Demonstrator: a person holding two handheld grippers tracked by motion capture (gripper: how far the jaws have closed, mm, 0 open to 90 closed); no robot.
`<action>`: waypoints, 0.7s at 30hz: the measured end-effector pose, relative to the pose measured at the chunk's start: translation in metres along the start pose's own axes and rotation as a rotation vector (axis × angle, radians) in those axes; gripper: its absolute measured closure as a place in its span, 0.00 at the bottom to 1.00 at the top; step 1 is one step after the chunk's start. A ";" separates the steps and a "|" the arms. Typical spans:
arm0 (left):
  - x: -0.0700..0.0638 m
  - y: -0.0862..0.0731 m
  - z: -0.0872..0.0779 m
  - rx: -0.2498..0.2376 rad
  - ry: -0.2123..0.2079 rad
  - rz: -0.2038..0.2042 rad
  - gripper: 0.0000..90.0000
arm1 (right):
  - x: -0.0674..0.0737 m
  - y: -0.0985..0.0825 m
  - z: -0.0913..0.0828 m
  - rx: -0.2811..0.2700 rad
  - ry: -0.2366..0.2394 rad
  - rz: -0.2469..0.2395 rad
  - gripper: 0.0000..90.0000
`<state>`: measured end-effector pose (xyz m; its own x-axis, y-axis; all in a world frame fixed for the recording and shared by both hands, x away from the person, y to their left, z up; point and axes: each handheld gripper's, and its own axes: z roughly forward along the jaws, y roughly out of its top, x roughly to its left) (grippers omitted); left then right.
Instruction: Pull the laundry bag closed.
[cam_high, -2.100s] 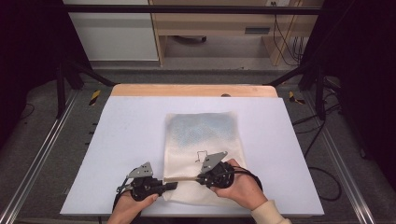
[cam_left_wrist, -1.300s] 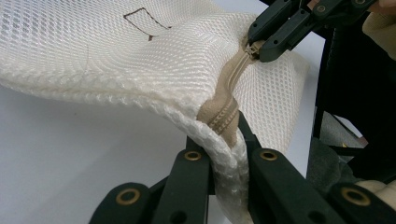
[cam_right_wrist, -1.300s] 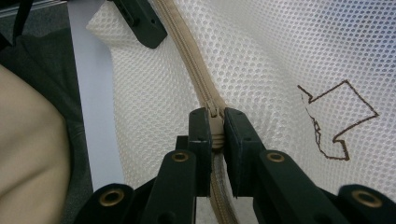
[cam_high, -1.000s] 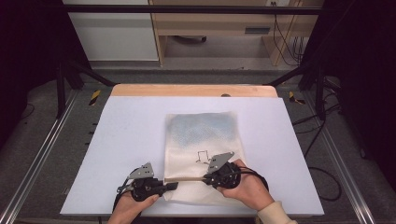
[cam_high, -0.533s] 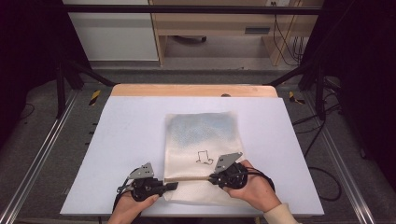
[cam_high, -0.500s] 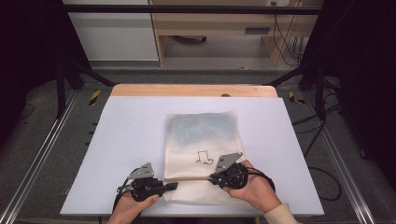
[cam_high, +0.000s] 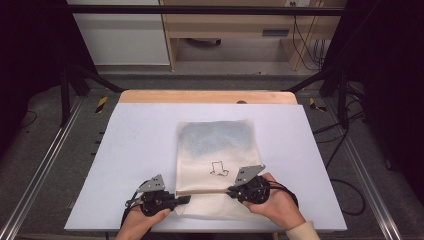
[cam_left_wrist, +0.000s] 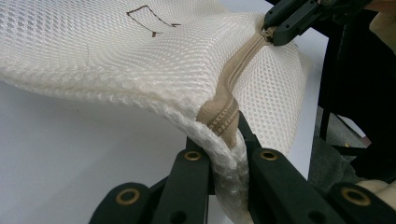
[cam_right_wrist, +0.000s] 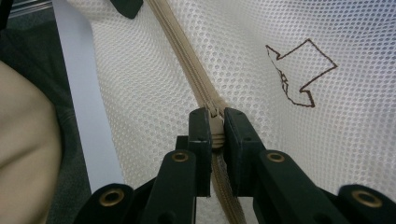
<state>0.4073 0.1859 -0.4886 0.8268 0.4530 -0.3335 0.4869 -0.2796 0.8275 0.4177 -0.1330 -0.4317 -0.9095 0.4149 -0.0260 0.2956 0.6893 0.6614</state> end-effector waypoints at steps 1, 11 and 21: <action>0.000 0.000 0.000 -0.002 -0.001 -0.002 0.97 | 0.000 -0.001 0.000 -0.006 -0.002 0.005 0.91; -0.001 0.001 0.000 -0.004 -0.003 0.003 0.97 | -0.002 -0.009 -0.003 -0.036 -0.008 0.027 0.91; 0.000 0.001 -0.001 -0.003 -0.001 0.003 0.97 | -0.003 -0.013 -0.006 -0.044 -0.011 0.037 0.91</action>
<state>0.4074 0.1859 -0.4875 0.8286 0.4511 -0.3315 0.4836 -0.2785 0.8298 0.4149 -0.1476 -0.4357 -0.8947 0.4465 -0.0090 0.3157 0.6466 0.6944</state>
